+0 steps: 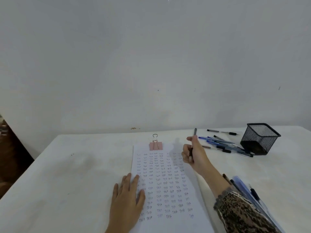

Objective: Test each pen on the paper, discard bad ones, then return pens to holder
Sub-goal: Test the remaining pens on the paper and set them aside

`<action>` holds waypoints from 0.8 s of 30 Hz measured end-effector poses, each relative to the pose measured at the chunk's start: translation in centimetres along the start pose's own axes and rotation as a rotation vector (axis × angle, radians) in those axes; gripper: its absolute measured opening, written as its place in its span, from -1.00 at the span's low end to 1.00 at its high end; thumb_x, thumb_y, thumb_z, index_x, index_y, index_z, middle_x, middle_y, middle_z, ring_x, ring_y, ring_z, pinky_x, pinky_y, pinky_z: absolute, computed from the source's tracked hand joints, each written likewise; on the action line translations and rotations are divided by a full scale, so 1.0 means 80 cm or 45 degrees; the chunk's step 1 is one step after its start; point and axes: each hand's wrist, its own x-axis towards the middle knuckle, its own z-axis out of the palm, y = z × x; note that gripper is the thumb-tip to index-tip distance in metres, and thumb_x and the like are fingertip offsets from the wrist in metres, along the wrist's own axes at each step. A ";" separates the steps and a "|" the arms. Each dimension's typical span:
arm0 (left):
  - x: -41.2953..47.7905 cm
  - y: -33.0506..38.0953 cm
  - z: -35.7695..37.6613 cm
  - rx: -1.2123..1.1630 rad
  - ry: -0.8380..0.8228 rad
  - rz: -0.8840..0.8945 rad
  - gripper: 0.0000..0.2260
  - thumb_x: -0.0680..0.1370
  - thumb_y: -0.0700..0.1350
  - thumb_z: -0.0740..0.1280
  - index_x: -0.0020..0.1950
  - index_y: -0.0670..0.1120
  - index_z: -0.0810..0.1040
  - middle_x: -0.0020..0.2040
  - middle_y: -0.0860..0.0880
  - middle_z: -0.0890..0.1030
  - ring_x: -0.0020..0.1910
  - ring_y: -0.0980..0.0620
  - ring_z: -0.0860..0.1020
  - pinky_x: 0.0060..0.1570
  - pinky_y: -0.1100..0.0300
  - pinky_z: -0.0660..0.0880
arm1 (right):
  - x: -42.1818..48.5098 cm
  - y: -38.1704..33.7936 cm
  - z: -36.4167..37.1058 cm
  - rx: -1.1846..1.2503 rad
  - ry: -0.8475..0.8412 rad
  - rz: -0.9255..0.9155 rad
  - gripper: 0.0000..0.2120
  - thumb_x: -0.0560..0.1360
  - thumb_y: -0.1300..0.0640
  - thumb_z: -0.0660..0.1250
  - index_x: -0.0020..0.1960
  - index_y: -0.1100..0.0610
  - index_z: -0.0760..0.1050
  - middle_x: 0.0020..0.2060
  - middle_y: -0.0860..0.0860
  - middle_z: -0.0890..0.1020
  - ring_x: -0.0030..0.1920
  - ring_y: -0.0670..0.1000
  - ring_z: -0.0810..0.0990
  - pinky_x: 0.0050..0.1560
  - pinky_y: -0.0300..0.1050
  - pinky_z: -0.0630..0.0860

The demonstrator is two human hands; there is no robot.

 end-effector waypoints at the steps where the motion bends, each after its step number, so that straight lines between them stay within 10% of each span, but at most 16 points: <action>1: 0.000 0.000 -0.001 0.005 0.001 0.002 -0.17 0.24 0.27 -0.42 0.50 0.10 -0.05 0.53 0.06 -0.07 0.50 0.12 -0.13 0.34 0.21 -0.31 | -0.011 0.001 0.006 -0.188 -0.018 -0.059 -0.79 0.64 0.08 -0.05 -0.03 0.14 0.29 -0.59 -0.02 0.31 -0.62 -0.06 0.21 -0.53 -0.24 0.12; 9: 0.001 0.000 0.005 -0.120 0.087 0.020 -0.19 0.29 0.29 -0.31 0.48 0.05 0.15 0.51 0.00 0.11 0.50 0.05 0.03 0.38 0.16 -0.18 | -0.076 0.042 0.027 -1.566 -0.250 -0.726 -0.75 0.61 -0.04 0.07 0.20 -0.01 0.41 -0.27 -0.15 0.47 -0.36 -0.19 0.36 -0.36 -0.31 0.23; 20: -0.004 0.000 0.003 -0.155 0.107 0.070 -0.40 0.42 0.20 -0.05 0.25 -0.05 0.52 0.33 -0.10 0.45 0.34 -0.10 0.40 0.30 0.00 0.24 | -0.086 0.113 0.006 -1.983 -0.083 -1.429 -0.82 0.61 -0.02 0.02 0.04 -0.06 0.39 -0.31 -0.20 0.55 -0.42 -0.17 0.48 -0.42 -0.31 0.35; 24: -0.006 -0.002 -0.004 -0.243 0.262 0.302 -0.54 0.57 0.15 0.01 0.01 -0.05 0.63 0.10 -0.05 0.61 0.13 0.06 0.46 0.10 0.26 0.36 | -0.088 0.116 0.005 -2.010 -0.084 -1.554 -0.77 0.62 -0.10 0.01 0.00 -0.07 0.41 -0.32 -0.18 0.53 -0.45 -0.15 0.44 -0.49 -0.29 0.33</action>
